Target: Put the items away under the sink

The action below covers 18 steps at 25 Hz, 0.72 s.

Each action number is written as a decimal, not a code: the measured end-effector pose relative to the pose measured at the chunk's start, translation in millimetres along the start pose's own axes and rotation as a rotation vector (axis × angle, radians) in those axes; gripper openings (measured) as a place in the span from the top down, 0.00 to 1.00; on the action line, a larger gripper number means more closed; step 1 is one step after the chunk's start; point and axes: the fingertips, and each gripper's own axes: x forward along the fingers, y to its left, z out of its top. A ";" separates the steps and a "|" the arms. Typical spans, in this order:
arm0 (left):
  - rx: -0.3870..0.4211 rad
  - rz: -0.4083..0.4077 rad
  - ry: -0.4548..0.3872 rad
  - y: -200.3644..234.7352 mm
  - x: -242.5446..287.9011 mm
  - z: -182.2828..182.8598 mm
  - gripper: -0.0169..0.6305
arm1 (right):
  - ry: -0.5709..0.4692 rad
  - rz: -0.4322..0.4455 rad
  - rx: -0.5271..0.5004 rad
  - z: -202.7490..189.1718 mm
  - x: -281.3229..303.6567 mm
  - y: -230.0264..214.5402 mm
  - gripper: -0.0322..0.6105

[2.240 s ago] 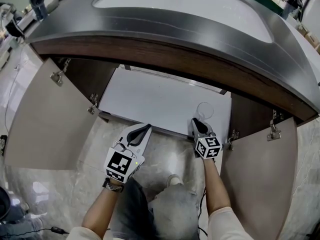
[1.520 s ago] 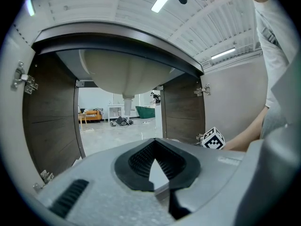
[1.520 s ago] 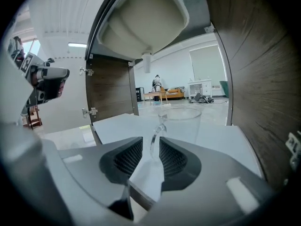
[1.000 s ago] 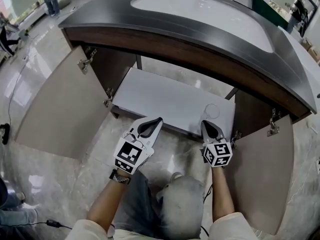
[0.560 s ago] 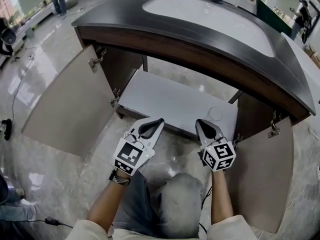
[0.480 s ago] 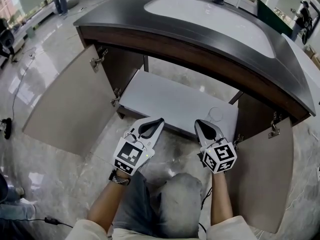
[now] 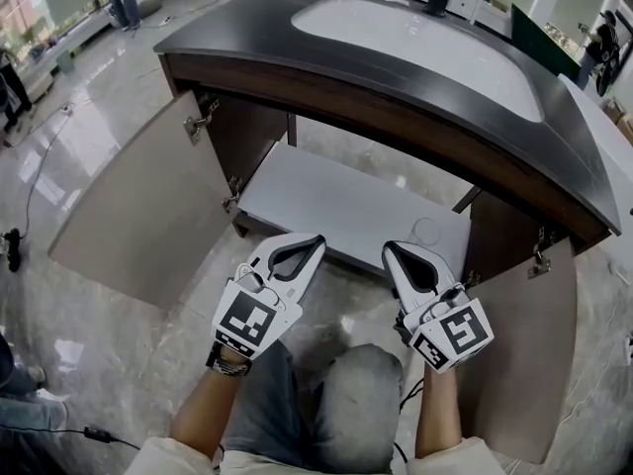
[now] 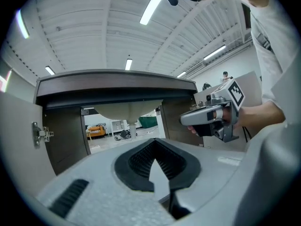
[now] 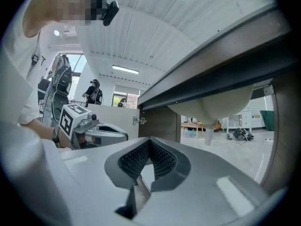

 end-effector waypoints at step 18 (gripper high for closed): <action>0.057 0.039 0.018 12.9 -11.3 6.8 0.97 | 0.038 0.052 0.017 12.3 5.7 7.7 0.94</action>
